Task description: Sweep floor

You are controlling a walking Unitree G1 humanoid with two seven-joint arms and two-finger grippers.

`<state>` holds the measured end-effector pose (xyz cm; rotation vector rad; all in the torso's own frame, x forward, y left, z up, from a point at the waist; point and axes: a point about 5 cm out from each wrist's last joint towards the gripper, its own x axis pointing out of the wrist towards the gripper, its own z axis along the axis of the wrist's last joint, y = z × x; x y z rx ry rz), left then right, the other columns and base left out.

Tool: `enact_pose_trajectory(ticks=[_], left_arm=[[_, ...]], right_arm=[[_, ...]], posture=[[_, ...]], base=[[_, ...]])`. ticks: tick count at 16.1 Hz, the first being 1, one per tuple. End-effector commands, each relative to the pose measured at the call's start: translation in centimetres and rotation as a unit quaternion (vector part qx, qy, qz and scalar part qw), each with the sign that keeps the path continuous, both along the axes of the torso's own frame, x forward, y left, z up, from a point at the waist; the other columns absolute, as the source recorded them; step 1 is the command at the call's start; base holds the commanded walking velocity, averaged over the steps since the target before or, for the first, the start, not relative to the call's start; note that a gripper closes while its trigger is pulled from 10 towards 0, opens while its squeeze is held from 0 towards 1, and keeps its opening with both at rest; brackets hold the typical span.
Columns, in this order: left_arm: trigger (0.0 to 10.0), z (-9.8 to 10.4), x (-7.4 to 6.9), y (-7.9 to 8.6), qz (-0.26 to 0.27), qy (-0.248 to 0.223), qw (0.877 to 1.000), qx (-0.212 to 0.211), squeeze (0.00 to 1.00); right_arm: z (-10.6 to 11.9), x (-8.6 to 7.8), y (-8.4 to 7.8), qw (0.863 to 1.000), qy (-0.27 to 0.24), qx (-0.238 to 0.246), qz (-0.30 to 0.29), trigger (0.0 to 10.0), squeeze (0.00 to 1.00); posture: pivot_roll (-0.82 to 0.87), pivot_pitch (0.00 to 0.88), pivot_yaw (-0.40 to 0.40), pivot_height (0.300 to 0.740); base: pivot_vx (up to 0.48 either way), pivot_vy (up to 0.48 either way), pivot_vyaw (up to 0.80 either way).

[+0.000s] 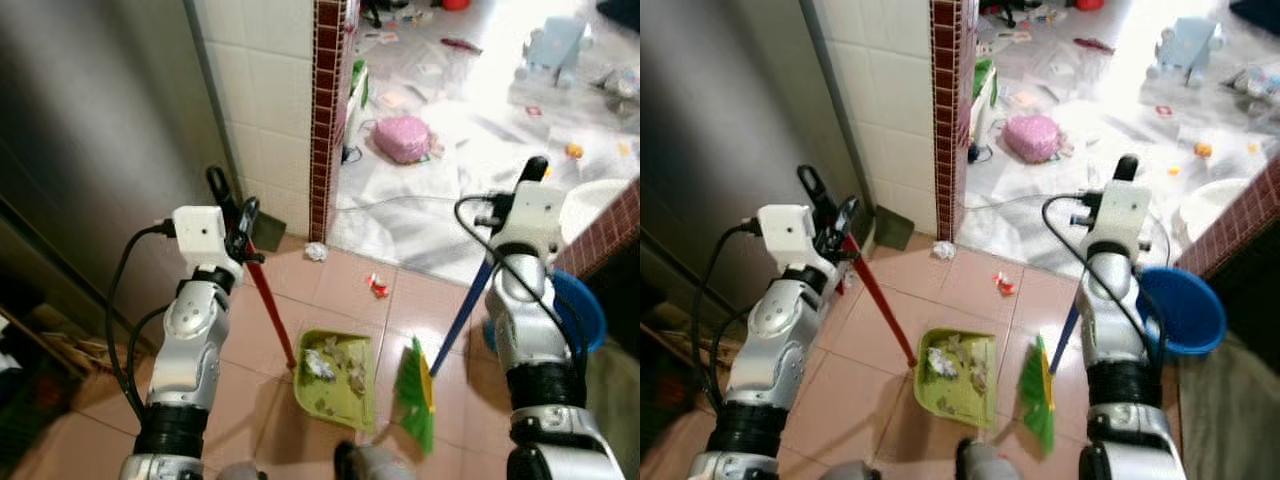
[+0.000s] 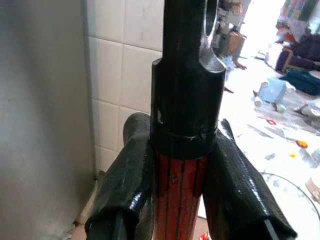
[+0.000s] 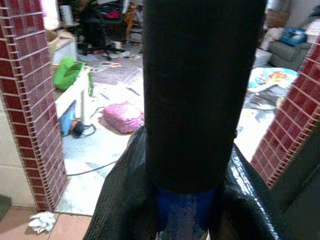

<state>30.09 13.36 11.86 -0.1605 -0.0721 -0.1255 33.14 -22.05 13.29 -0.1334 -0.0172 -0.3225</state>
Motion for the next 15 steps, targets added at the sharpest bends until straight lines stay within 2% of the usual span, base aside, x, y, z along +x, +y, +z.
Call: enact_pose_trajectory(ticks=[1, 6, 9, 12, 15], left_arm=[[10.0, 1.6, 0.2, -0.1, -0.005, -0.036, 0.999, 0.002, 0.0], [10.0, 1.3, 0.0, 0.4, -0.003, -0.036, 0.999, 0.017, 0.0], [10.0, 0.9, -0.5, 0.7, 0.002, -0.028, 0.999, 0.017, 0.0], [10.0, 0.8, -0.5, 0.5, 0.004, -0.026, 1.0, 0.008, 0.0], [10.0, 1.0, -0.1, 0.9, 0.018, -0.025, 1.0, -0.004, 0.0]], right_arm=[[-0.2, -0.2, -0.6, 1.0, 0.006, -0.005, -0.007, 10.0, 0.0], [-0.8, -0.3, -0.1, 1.0, 0.023, -0.014, 0.011, 10.0, 0.0], [-1.2, -0.7, -0.3, 0.999, 0.028, -0.018, 0.01, 10.0, 0.0], [-1.4, -0.8, -0.4, 0.999, 0.033, -0.017, 0.01, 10.0, 0.0], [-1.2, -0.8, -0.3, 0.999, 0.028, -0.022, 0.019, 10.0, 0.0]], posture=[[-0.1, 0.0, 0.05, 0.74], [-0.09, 0.0, 0.024, 0.74], [-0.09, 0.0, 0.031, 0.74], [-0.1, 0.0, 0.033, 0.74], [-0.1, 0.0, 0.031, 0.74]], base=[[0.0, -0.364, -0.79], [0.0, -0.364, -0.8], [0.0, -0.321, -0.8], [0.0, 0.0, -0.8], [0.0, 0.0, -0.13]])
